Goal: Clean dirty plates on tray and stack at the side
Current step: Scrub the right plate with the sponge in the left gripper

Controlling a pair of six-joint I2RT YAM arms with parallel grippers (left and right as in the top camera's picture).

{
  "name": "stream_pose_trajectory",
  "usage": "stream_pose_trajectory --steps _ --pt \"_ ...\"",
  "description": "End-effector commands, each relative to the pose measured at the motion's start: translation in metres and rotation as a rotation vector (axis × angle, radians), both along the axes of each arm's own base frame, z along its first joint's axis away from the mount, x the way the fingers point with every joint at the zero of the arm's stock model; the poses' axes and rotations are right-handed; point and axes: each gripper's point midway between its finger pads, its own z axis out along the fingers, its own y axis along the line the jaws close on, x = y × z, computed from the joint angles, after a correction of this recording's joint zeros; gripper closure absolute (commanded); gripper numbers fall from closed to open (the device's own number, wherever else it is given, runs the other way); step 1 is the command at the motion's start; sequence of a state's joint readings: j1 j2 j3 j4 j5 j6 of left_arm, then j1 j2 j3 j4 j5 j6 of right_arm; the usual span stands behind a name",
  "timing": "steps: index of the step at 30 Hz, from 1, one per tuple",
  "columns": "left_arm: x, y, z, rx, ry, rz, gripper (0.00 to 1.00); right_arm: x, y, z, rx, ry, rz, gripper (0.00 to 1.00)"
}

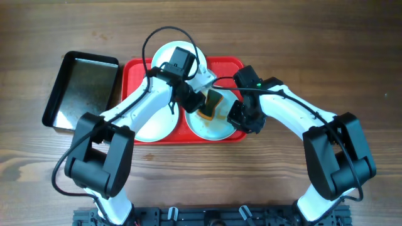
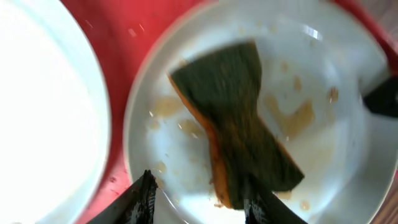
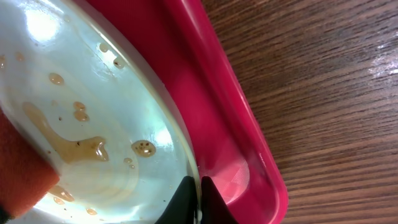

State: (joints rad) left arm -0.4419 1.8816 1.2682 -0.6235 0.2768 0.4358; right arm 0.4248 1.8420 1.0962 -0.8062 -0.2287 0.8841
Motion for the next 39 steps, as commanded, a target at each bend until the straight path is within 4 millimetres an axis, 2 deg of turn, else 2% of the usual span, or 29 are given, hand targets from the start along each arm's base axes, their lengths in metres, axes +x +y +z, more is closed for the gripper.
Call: stream_pose_trajectory --steps 1,8,11,18,23,29,36,39 --pt "0.017 -0.007 0.02 -0.048 -0.031 0.052 0.57 -0.01 -0.002 -0.007 -0.012 0.038 0.036 0.96" --pt "0.005 -0.027 0.025 -0.131 0.022 0.022 0.6 -0.009 -0.002 -0.007 -0.011 0.035 0.036 0.96" --pt "0.004 -0.029 0.02 -0.141 0.046 0.038 0.62 -0.01 -0.002 -0.007 -0.011 0.036 0.036 0.96" --pt "0.002 -0.029 0.003 -0.122 0.08 0.038 0.62 -0.01 -0.002 -0.007 -0.011 0.036 0.041 0.96" --pt "-0.005 -0.03 -0.026 -0.09 0.141 0.033 0.63 -0.01 -0.002 -0.007 -0.011 0.036 0.044 0.96" --pt "-0.007 -0.041 -0.026 -0.101 0.128 0.008 0.62 -0.01 -0.002 -0.007 -0.01 0.035 0.047 0.96" --pt "-0.007 -0.043 -0.023 -0.104 0.121 0.005 0.62 -0.01 -0.002 -0.007 -0.01 0.034 0.05 0.96" --pt "0.005 -0.037 -0.017 -0.076 0.076 0.037 0.62 -0.01 -0.002 -0.007 -0.01 0.035 0.051 0.96"
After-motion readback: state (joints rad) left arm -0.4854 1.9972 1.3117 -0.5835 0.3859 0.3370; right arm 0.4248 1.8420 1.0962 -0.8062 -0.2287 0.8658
